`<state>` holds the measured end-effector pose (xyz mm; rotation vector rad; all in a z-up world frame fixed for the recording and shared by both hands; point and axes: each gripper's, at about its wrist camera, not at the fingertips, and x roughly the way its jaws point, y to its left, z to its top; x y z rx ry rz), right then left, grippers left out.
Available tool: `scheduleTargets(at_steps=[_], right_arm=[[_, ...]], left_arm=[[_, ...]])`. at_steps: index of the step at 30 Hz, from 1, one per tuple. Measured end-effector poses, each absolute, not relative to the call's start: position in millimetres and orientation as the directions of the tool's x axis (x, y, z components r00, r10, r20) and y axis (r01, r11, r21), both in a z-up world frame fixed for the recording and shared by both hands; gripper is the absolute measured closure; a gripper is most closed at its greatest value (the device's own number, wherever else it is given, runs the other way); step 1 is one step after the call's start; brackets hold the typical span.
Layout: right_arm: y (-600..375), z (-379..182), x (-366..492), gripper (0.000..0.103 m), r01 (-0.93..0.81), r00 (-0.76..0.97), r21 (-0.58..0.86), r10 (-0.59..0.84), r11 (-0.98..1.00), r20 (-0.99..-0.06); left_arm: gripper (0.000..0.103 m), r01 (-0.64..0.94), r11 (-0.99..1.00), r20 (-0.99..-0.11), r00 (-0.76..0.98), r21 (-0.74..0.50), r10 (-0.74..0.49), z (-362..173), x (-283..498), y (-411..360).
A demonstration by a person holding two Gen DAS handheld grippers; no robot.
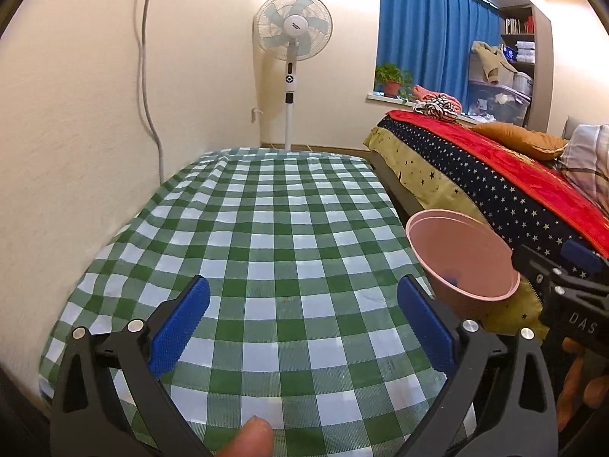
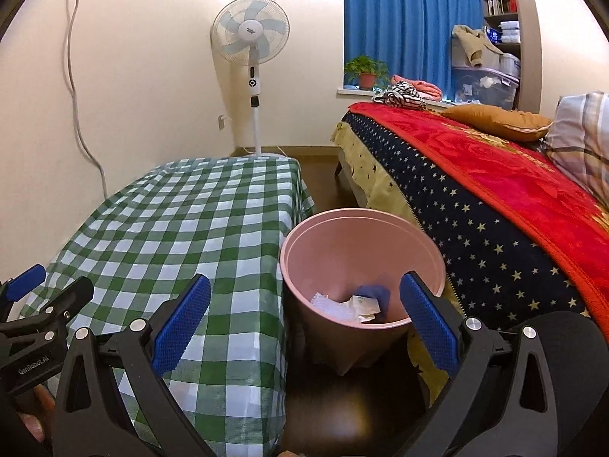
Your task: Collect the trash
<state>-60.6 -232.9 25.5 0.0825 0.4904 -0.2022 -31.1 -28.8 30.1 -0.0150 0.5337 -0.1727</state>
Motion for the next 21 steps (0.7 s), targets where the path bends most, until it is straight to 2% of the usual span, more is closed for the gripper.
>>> scheduleTargets(at_steps=[21], right_arm=[[-234,21,-50,0.005,0.208,0.862,0.028,-0.170,0.978,-0.478]], left_arm=[[0.008,0.138,0.984,-0.531,0.829,-0.112,-0.177,19,-20,-29]])
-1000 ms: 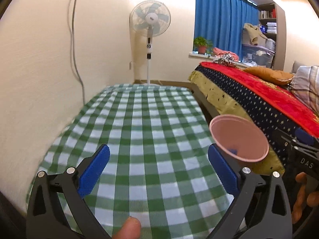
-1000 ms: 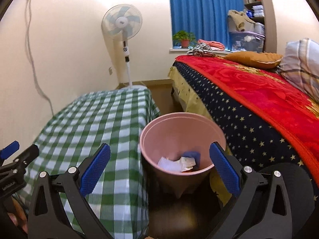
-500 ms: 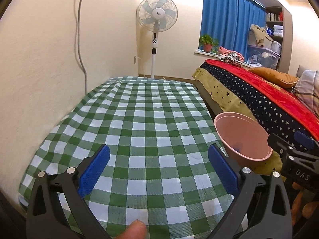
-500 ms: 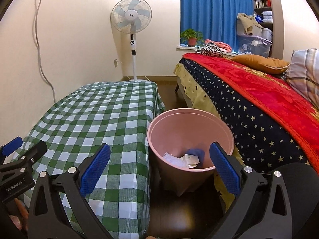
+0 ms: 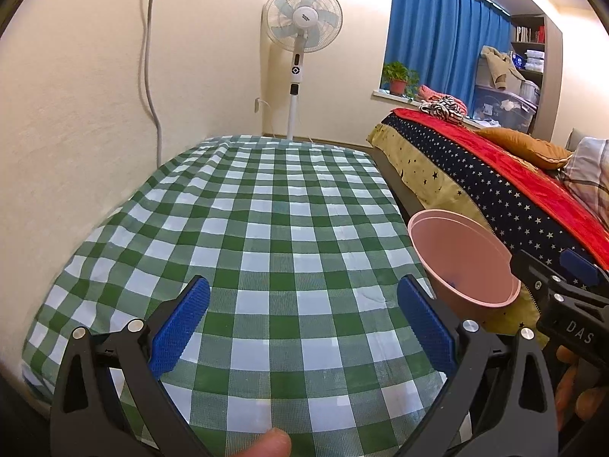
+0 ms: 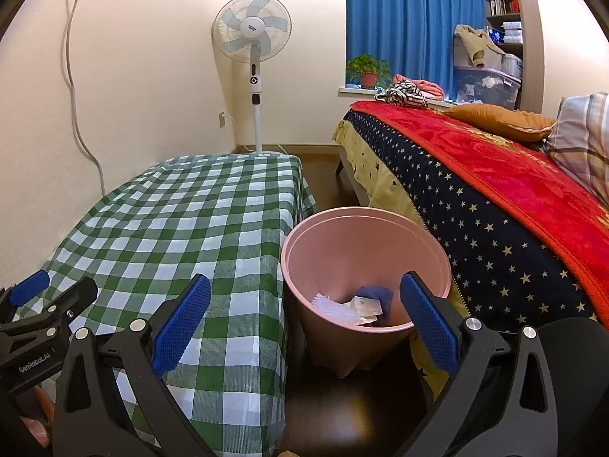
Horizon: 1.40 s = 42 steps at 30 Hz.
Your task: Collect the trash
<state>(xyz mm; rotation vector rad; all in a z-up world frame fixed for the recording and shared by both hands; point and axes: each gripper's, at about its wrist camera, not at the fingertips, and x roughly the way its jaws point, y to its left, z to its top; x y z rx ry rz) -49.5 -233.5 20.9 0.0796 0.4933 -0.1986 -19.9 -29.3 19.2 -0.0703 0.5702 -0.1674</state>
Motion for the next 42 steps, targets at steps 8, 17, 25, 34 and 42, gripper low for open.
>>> scheduleTargets(at_steps=[8,17,25,34,42], right_arm=[[-231.8,21.5,-47.2,0.005,0.201,0.863,0.026,-0.164,0.979,-0.477],[-231.3,21.3,-47.1,0.005,0.201,0.863,0.026,-0.165,0.979,-0.477],[-230.7,21.1,-46.5,0.005,0.201,0.863,0.026,-0.165,0.979,-0.477],[-230.4,20.9,-46.1,0.005,0.202,0.863,0.026,-0.165,0.979,-0.477],[-230.7,20.8,-46.1,0.005,0.203,0.863,0.028,-0.166,0.979,-0.478]], left_arm=[[0.008,0.133,0.984,-0.532,0.828,-0.119,-0.177,16.1,-19.2,-28.1],[0.008,0.133,0.984,-0.530,0.829,-0.121,-0.177,15.9,-18.8,-27.9],[0.008,0.137,0.983,-0.525,0.831,-0.123,-0.181,18.2,-19.7,-29.1],[0.008,0.138,0.983,-0.525,0.831,-0.123,-0.182,17.9,-19.9,-29.7],[0.008,0.139,0.983,-0.524,0.832,-0.123,-0.183,17.4,-20.2,-29.8]])
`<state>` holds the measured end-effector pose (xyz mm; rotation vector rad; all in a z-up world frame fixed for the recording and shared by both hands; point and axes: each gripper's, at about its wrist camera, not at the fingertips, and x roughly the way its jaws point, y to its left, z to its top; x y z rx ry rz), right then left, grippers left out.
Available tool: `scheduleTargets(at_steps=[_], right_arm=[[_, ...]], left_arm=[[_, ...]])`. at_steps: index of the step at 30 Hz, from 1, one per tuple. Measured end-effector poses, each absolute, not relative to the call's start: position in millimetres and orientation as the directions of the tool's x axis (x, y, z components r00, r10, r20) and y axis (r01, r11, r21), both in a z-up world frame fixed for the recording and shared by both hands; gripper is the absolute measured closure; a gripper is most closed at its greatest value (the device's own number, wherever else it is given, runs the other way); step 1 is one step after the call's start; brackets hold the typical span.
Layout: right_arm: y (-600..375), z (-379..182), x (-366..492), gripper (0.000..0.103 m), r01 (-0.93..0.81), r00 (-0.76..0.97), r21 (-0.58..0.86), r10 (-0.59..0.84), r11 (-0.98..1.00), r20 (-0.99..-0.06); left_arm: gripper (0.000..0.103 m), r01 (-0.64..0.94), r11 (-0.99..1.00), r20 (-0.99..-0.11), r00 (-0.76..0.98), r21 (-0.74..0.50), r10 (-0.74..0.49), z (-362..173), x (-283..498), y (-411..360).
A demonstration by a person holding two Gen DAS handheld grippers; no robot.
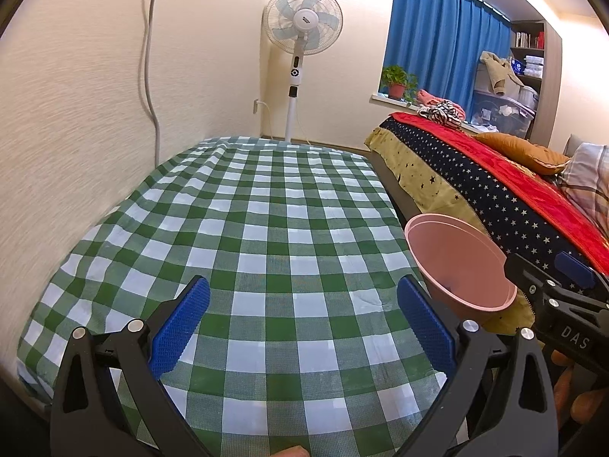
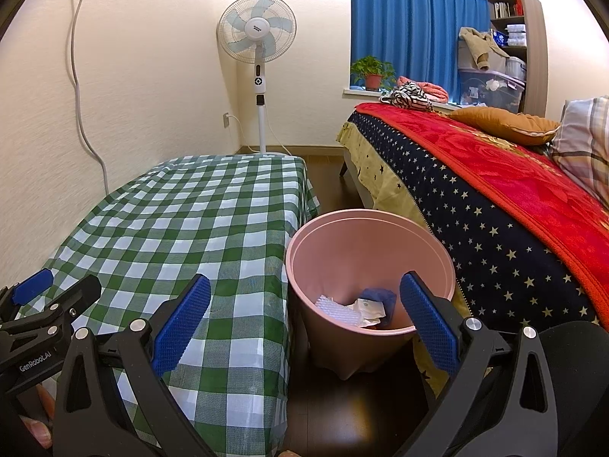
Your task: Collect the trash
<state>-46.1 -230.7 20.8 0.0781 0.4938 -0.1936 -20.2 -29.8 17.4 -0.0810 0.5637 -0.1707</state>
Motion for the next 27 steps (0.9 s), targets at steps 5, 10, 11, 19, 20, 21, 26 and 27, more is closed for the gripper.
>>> scheduleTargets(at_steps=[5,10,11,19,20,21,26,27], right_arm=[[-231,21,-46,0.005,0.200,0.863,0.025,-0.164,0.979,-0.477],[-231,22,-45,0.005,0.200,0.863,0.026,-0.164,0.979,-0.477],[-231,22,-45,0.005,0.200,0.864,0.025,-0.164,0.979,-0.477],[-231,21,-45,0.005,0.200,0.863,0.026,-0.163,0.980,-0.477],[-231,21,-45,0.005,0.200,0.863,0.025,-0.164,0.979,-0.478],[-231,21,-45,0.005,0.200,0.863,0.026,-0.164,0.979,-0.477],[-232,21,-45,0.005,0.200,0.862,0.029,-0.162,0.979,-0.480],[-232,20,-45,0.005,0.199,0.862,0.028,-0.161,0.980,-0.480]], left_arm=[[0.008,0.135,0.983,-0.525,0.832,-0.125,-0.181,17,-20,-30],[0.008,0.138,0.983,-0.524,0.832,-0.123,-0.182,18,-20,-33],[0.008,0.139,0.983,-0.525,0.832,-0.122,-0.182,18,-20,-34],[0.008,0.146,0.982,-0.520,0.833,-0.118,-0.186,21,-20,-42],[0.008,0.145,0.983,-0.519,0.835,-0.116,-0.185,20,-20,-41],[0.008,0.141,0.983,-0.519,0.835,-0.115,-0.180,20,-20,-41],[0.008,0.129,0.984,-0.529,0.831,-0.119,-0.173,17,-16,-40],[0.008,0.129,0.984,-0.529,0.831,-0.120,-0.173,17,-16,-40]])
